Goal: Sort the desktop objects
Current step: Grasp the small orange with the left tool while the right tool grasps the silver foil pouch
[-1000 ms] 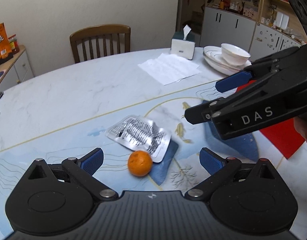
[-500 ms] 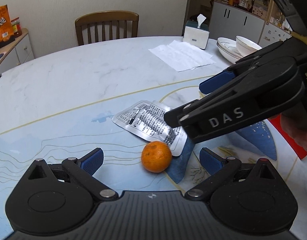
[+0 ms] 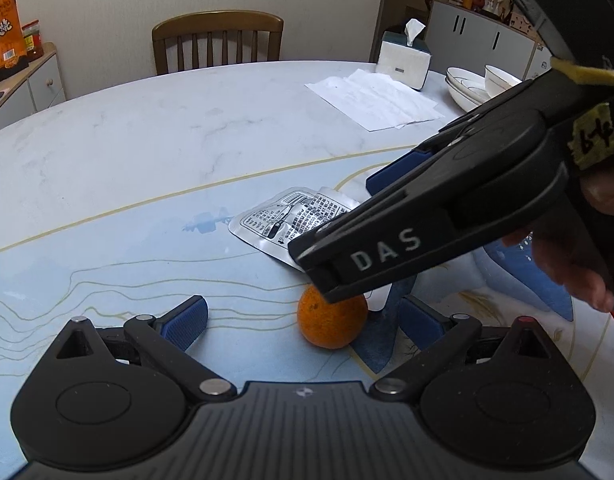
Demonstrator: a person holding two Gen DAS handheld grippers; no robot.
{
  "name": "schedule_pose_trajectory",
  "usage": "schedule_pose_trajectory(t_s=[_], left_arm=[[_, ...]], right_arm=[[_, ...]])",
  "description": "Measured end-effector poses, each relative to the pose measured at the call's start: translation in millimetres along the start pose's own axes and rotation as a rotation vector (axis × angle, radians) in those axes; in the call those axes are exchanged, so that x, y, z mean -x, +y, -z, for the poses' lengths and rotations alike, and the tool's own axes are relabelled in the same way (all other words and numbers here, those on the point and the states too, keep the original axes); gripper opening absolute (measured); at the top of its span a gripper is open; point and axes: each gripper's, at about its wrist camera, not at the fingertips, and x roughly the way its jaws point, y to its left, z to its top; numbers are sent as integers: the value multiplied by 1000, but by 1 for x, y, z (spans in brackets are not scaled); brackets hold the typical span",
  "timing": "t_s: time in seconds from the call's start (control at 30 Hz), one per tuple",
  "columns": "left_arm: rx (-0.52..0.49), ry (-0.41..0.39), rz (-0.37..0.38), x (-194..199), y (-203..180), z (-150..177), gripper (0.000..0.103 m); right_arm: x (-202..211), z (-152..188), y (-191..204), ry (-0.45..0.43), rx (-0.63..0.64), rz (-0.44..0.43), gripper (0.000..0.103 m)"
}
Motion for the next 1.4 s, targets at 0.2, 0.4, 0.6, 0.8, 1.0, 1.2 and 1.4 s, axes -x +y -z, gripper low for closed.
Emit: schedule_pose_trajectory(t_s=[0.2,0.4,0.6,0.8,1.0,1.2,1.4], left_arm=[[9,-17,7,0,3,0,99],[7,-20,20,0,5,1,89],[-7,-27,23,0,3,1,78],[-31,-20,-2,-1,-2,0,71],[-38,-21,1,-2,-4,-1,64],[-54,-17,26,0,-7,0,48],[-51,-7,42,1,-10,0,35]], right_arm=[[-8,-3,3,12,9,-5,76],[-12,1,9,18,51,16,74],[-14,1,6,30,34,1,73],[-14,2,2,25,11,1,72],[-11,2,-3,11,-4,8,54],[-10,3,-8,13,-21,17,51],[-4,11,-21,16,-40,45,50]])
